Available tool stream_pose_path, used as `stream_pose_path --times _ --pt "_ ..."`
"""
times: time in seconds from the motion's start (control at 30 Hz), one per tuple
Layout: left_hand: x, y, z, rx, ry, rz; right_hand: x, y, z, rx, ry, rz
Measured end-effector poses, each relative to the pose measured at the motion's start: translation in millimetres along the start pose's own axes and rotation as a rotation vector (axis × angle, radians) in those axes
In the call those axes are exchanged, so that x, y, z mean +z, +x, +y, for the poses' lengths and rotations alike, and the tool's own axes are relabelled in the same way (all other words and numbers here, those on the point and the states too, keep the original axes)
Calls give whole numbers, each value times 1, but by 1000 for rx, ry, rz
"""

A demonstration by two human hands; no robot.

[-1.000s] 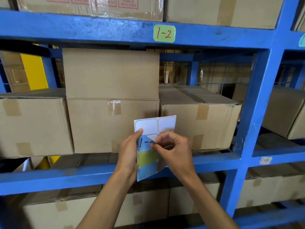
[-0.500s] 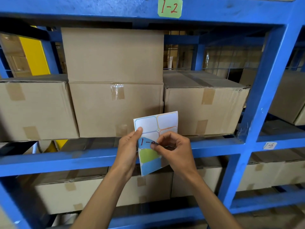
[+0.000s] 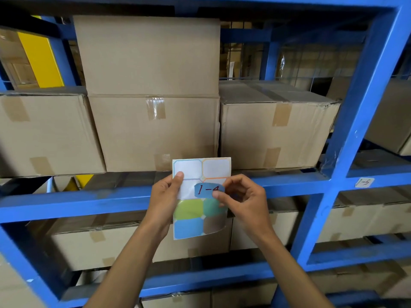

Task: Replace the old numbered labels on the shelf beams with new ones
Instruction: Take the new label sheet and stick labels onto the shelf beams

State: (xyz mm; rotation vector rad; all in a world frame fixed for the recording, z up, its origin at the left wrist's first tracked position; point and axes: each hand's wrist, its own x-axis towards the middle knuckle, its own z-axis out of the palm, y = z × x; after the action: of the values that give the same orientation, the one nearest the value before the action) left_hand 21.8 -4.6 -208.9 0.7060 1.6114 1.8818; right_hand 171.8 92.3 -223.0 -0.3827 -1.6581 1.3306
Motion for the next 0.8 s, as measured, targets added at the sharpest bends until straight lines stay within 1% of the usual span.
stream_pose_path --times 0.13,0.27,0.37,0.43,0.53,0.67,0.8 --pt "-11 -2 -19 53 44 92 -15 0 11 86 93 94" --pt "-25 -5 -38 32 63 170 -31 3 33 186 120 258" --pt "-35 -9 -49 39 106 207 -40 4 58 257 86 317" --pt "-41 -12 -54 63 131 215 -42 4 72 279 12 295" --pt "-46 -15 -58 79 147 213 -33 5 86 286 -112 219" --pt "-47 -20 -62 95 155 196 -20 11 94 254 -182 167" --pt "-48 -24 -65 109 148 180 -15 22 101 213 -222 161"
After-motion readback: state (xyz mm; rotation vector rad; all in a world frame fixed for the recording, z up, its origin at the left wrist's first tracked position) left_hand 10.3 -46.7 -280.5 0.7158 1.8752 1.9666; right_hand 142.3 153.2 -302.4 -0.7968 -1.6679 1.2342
